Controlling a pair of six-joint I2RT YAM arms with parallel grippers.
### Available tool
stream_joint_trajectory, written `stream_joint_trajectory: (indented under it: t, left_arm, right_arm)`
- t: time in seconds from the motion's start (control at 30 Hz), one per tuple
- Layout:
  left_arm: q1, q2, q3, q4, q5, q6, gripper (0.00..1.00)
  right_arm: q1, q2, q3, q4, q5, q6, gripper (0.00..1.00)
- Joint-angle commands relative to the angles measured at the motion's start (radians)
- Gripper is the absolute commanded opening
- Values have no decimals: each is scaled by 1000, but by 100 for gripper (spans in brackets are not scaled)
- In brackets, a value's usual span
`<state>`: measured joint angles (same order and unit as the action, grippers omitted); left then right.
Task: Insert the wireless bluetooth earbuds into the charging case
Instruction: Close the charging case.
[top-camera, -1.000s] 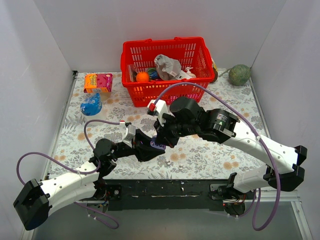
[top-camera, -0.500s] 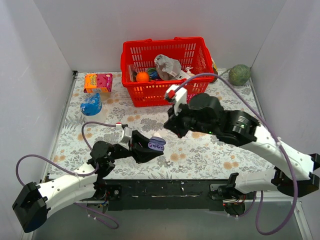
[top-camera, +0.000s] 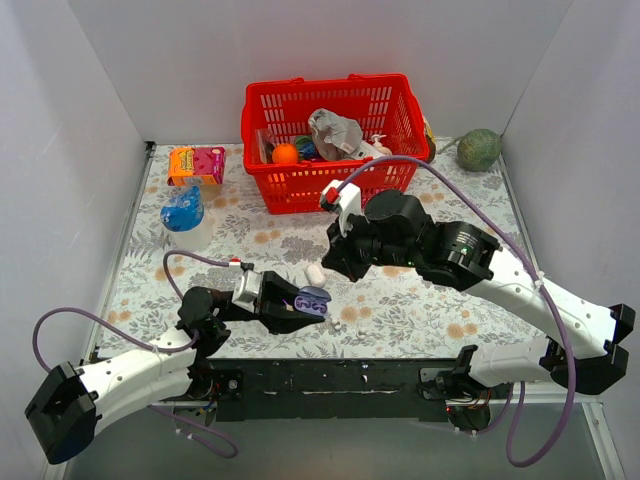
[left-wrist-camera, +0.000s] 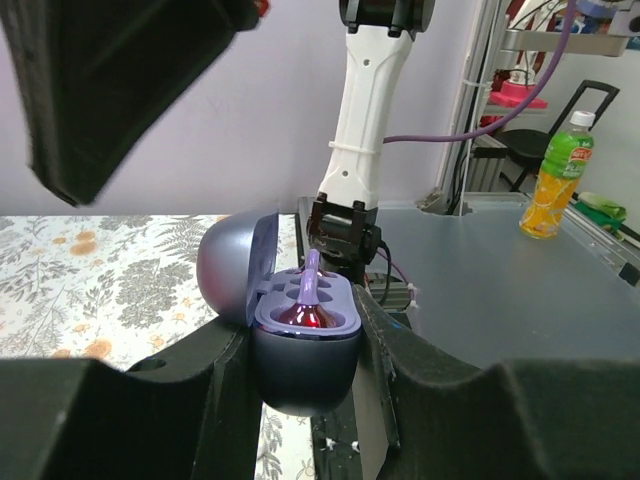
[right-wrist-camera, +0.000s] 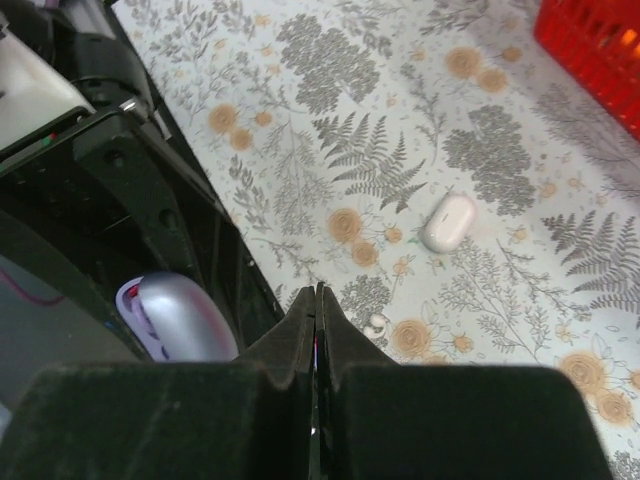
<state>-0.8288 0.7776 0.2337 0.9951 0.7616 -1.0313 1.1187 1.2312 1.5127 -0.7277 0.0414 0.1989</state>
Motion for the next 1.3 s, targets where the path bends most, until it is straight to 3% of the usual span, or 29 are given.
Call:
stream_joint_trajectory:
  t: [0.0, 0.17, 0.43, 0.77, 0.83, 0.87, 0.97, 1.1, 1.27]
  left_arm:
    - [-4, -32, 72, -118, -39, 140, 0]
    - [-4, -58, 64, -130, -56, 191, 0]
    - [-4, -35, 59, -92, -76, 152, 0]
    - [-4, -46, 58, -102, -93, 149, 0]
    - [-4, -47, 55, -117, -119, 146, 0]
    - [-4, -44, 53, -130, -181, 122, 0]
    - [-4, 23, 97, -249, -322, -1, 0]
    - [-3, 292, 291, -542, -303, -188, 0]
    - [23, 598, 423, -526, -297, -358, 0]
  right_arm:
    - [1, -18, 14, 47, -164, -41, 1]
    - [10, -13, -6, 42, -201, -49, 1]
    - [56, 14, 17, 22, -227, -61, 1]
    - [85, 31, 38, -1, -181, -58, 1]
    - [86, -2, 31, 20, -24, -29, 1]
    - [85, -28, -11, 36, 165, 8, 1]
    - [61, -143, -123, 126, 392, 71, 3]
    - [-20, -234, -311, 181, 434, 153, 3]
    - [-22, -340, -488, 261, 601, 223, 8]
